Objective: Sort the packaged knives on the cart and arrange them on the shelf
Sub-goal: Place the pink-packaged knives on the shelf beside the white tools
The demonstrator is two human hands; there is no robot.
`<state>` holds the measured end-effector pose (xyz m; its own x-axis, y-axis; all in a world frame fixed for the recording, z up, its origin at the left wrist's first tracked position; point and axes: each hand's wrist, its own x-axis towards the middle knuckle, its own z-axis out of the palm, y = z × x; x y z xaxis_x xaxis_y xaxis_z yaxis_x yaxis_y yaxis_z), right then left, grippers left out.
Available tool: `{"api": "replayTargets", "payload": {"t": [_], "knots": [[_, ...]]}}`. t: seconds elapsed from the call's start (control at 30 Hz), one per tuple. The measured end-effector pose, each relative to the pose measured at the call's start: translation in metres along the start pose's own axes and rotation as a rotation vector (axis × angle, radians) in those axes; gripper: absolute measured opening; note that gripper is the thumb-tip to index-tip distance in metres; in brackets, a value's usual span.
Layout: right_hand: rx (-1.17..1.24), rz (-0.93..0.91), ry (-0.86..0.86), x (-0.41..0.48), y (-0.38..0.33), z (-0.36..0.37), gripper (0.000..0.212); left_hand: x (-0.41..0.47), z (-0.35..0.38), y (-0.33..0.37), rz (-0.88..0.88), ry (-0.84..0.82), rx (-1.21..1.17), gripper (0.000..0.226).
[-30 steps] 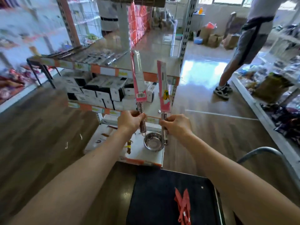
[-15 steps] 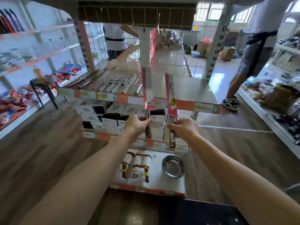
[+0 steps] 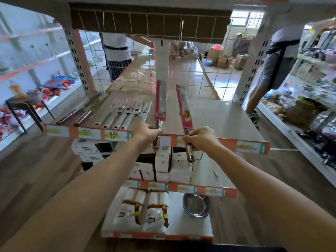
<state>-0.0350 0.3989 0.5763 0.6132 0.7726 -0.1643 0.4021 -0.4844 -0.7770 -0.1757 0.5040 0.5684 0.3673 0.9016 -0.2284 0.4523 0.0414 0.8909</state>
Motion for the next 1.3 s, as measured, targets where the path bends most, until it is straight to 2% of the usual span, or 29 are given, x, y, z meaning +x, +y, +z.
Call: {"api": "replayTargets", "payload": {"t": [0.2, 0.3, 0.43, 0.5, 0.73, 0.9, 1.03, 1.17, 1.3], "knots": [[0.042, 0.037, -0.043, 0.053, -0.019, 0.002, 0.019, 0.044, -0.020, 0.017, 0.076, 0.189, 0.363, 0.027], [-0.024, 0.023, -0.047, 0.070, -0.022, 0.007, 0.025, 0.058, -0.024, 0.023, 0.091, 0.226, 0.542, 0.021], [-0.060, 0.031, -0.052, 0.086, -0.017, 0.015, 0.023, 0.076, -0.026, 0.023, 0.156, 0.249, 0.669, 0.042], [-0.054, 0.056, -0.050, 0.094, -0.017, 0.016, 0.021, 0.080, -0.026, 0.024, 0.188, 0.226, 0.720, 0.041], [-0.045, 0.112, -0.029, 0.107, -0.021, 0.020, 0.021, 0.083, -0.023, 0.029, 0.269, 0.080, 0.727, 0.033], [-0.039, 0.098, -0.012, 0.107, -0.023, 0.022, 0.019, 0.079, -0.014, 0.043, 0.342, 0.039, 0.684, 0.032], [-0.032, 0.104, -0.017, 0.107, -0.019, 0.020, 0.021, 0.069, -0.002, 0.051, 0.344, 0.022, 0.773, 0.011], [-0.023, 0.107, -0.019, 0.106, -0.014, 0.015, 0.024, 0.063, 0.006, 0.049, 0.362, -0.004, 0.827, 0.039], [0.000, 0.108, -0.036, 0.102, -0.012, 0.010, 0.025, 0.068, 0.017, 0.044, 0.381, -0.006, 0.875, 0.032]]}}
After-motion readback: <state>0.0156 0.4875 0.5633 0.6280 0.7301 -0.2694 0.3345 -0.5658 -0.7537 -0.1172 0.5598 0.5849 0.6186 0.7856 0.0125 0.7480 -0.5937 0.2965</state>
